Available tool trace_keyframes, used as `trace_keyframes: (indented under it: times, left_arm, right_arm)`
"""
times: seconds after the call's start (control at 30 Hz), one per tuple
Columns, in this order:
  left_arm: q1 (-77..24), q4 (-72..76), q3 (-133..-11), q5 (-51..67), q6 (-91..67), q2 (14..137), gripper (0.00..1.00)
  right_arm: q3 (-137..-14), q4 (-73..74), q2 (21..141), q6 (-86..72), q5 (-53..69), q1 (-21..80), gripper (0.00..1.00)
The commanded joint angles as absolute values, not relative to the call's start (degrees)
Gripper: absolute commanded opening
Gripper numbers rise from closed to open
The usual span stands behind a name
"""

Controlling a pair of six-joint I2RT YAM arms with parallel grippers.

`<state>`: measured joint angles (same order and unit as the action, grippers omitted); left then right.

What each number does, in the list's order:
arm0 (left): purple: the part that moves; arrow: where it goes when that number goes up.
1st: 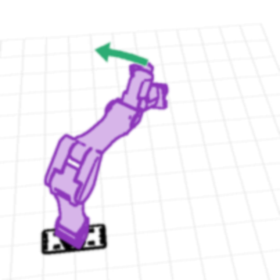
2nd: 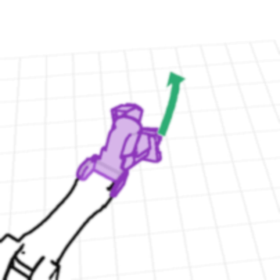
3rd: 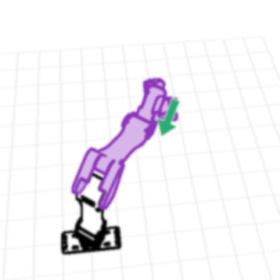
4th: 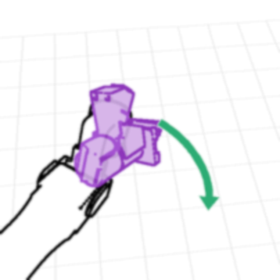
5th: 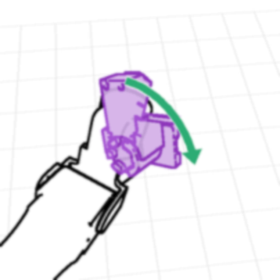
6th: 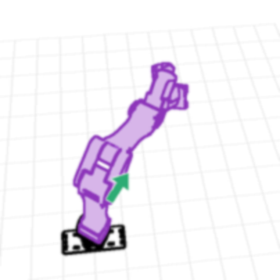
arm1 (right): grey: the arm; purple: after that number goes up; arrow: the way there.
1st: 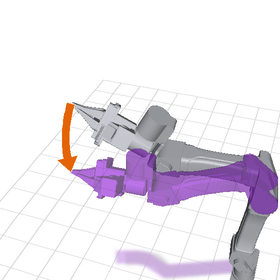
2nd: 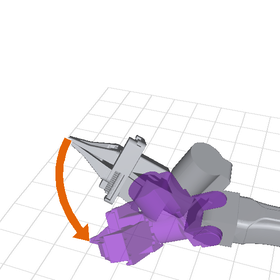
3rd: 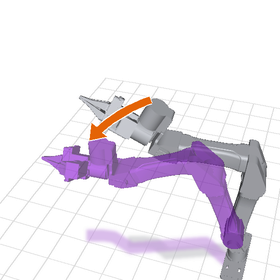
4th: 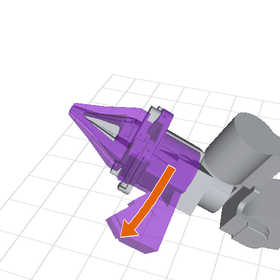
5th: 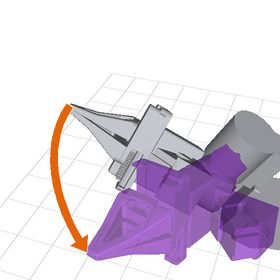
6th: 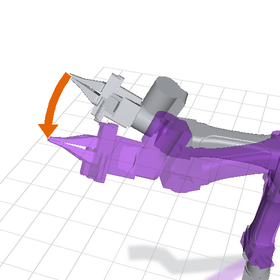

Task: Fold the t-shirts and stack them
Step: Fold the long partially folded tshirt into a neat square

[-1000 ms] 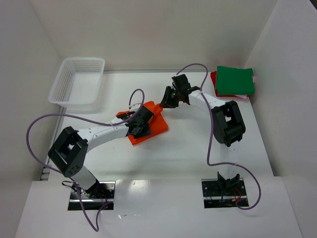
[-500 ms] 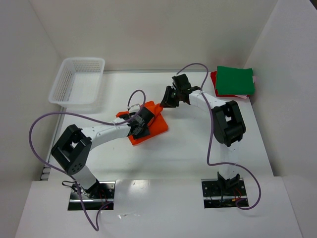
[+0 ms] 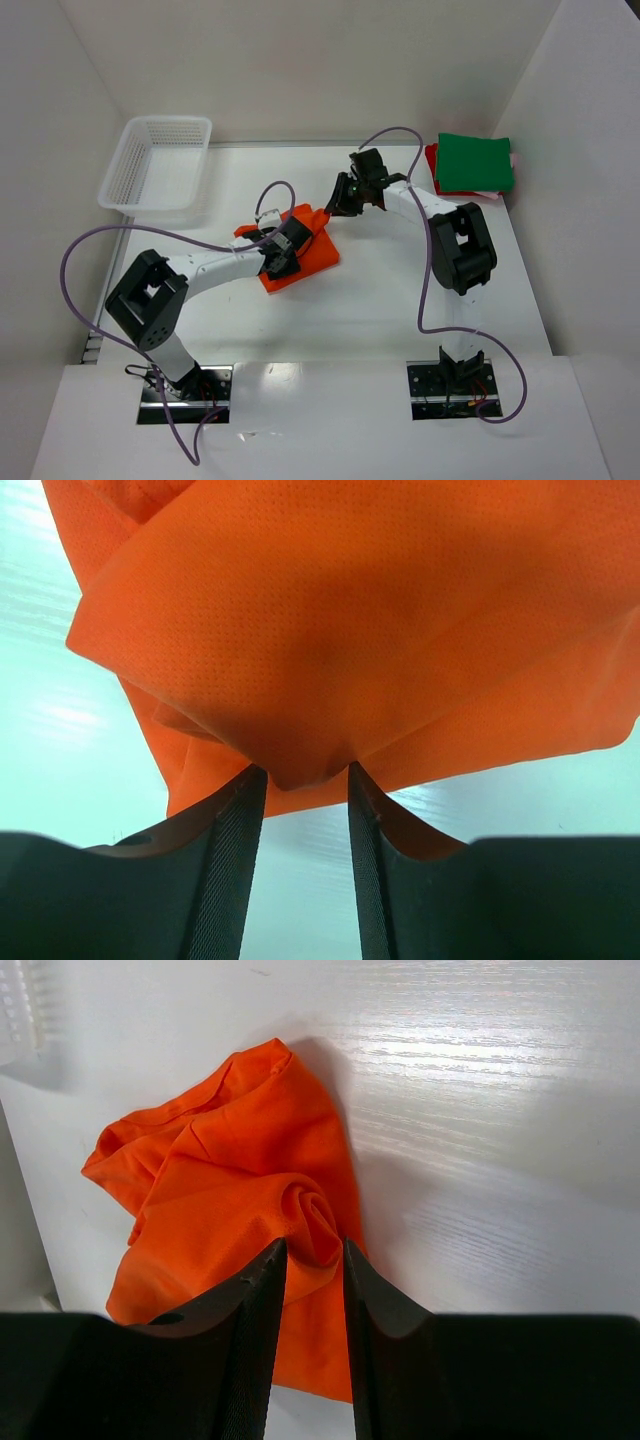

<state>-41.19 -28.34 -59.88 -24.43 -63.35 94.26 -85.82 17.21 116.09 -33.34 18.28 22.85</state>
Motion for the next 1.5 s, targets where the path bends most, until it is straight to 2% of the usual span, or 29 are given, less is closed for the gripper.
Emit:
trace_keyframes:
  times: [0.0, 0.23, 0.37, 0.4, 0.5, 0.67, 0.83, 0.9, 1.03, 1.13, 1.17, 1.3, 1.47]
  left_arm:
    - [-40.26, -26.46, -60.12, -26.02, -64.34, 95.45, 0.46]
    - [-40.25, -25.84, -60.12, -25.31, -64.34, 95.98, 0.37]
    - [-40.25, -25.31, -60.12, -25.31, -64.34, 95.98, 0.19]
    - [-40.25, -25.31, -60.64, -25.31, -64.34, 95.98, 0.10]
    - [-40.25, -25.83, -60.64, -24.79, -64.34, 95.98, 0.01]
    - [-40.25, -26.37, -60.64, -25.31, -64.34, 94.05, 0.00]
    - [-40.25, -26.89, -61.17, -25.31, -64.34, 91.94, 0.00]
    - [-39.73, -26.89, -61.69, -25.31, -64.34, 91.32, 0.00]
    - [-39.20, -26.89, -62.22, -24.70, -63.72, 90.70, 0.00]
    - [-38.15, -26.89, -62.23, -23.91, -63.19, 89.38, 0.00]
    - [-37.54, -26.89, -62.23, -23.38, -63.19, 88.69, 0.00]
    - [-35.07, -26.89, -61.62, -21.54, -62.58, 85.52, 0.00]
    - [-31.74, -25.75, -60.47, -20.21, -62.05, 83.33, 0.00]
  right_arm:
    - [-87.19, 15.29, 116.28, -32.52, 18.81, 22.59, 0.35]
    - [-87.19, 15.29, 116.81, -31.99, 19.34, 22.59, 0.35]
    - [-87.19, 15.29, 117.33, -31.99, 19.34, 22.59, 0.35]
    - [-87.19, 15.29, 117.33, -31.99, 19.34, 22.59, 0.35]
    - [-87.19, 15.29, 117.33, -31.99, 18.81, 22.59, 0.36]
    - [-87.19, 15.29, 117.33, -31.99, 18.81, 21.97, 0.43]
    - [-87.19, 14.16, 117.33, -31.99, 18.81, 21.45, 0.54]
    - [-87.19, 14.15, 117.86, -32.51, 19.42, 21.45, 0.54]
    - [-87.71, 13.54, 118.39, -33.04, 21.53, 21.45, 0.46]
    - [-87.71, 13.01, 118.39, -33.57, 22.93, 21.45, 0.36]
    - [-87.71, 12.49, 118.39, -34.10, 23.72, 21.45, 0.30]
    - [-85.88, 11.69, 117.78, -35.33, 24.35, 21.45, 0.19]
    - [-85.87, 10.55, 116.72, -36.56, 24.35, 21.45, 0.12]
